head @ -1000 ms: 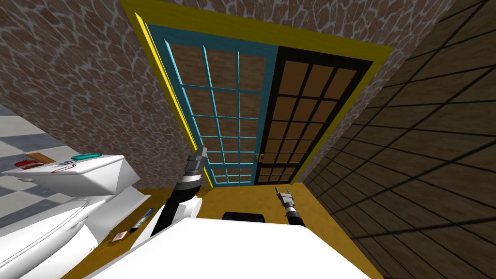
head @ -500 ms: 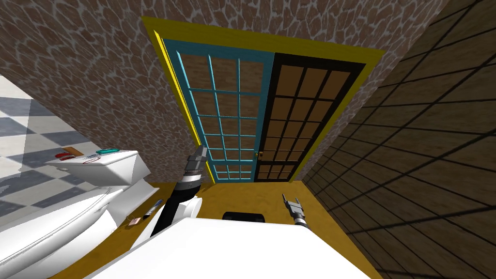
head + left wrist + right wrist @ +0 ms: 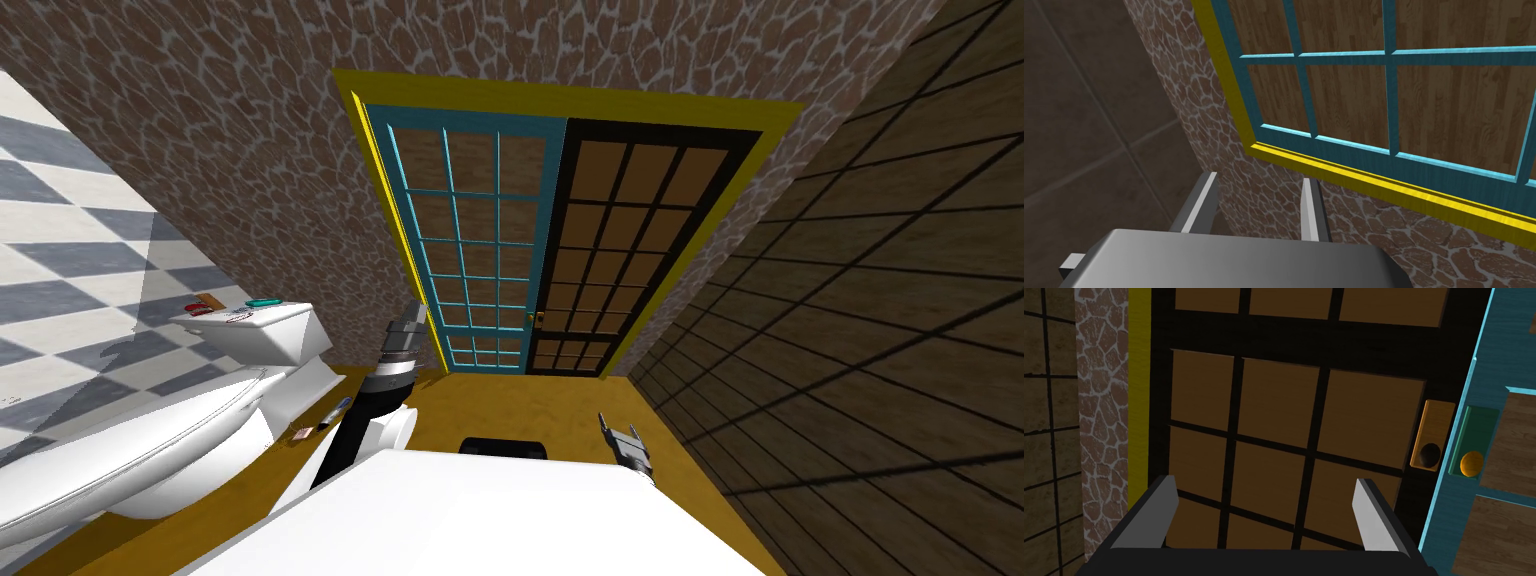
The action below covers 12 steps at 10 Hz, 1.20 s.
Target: Pull the door open
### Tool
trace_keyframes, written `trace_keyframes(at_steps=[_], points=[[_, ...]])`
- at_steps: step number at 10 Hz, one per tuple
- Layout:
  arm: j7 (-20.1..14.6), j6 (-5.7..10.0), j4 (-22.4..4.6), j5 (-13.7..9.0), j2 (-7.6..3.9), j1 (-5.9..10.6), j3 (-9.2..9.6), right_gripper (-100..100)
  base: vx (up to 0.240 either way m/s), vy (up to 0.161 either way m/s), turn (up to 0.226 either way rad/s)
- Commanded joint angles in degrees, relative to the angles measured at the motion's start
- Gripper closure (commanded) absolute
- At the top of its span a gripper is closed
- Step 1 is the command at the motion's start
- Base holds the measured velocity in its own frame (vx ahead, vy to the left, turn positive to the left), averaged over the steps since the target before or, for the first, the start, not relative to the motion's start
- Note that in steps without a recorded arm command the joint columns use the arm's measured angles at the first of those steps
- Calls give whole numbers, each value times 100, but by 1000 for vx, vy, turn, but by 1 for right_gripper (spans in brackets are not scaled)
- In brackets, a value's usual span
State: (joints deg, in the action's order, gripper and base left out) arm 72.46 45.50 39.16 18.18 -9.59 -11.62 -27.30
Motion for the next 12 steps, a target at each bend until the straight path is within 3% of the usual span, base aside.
trace_keyframes(at_steps=[1,6,12], points=[[98,26,-125,-163,-31,26,-68,-100,8,-23,133],[272,2,-121,-494,29,315,-61,-100,151,-25,189],[335,38,13,-564,191,793,114,-100,197,-15,144]])
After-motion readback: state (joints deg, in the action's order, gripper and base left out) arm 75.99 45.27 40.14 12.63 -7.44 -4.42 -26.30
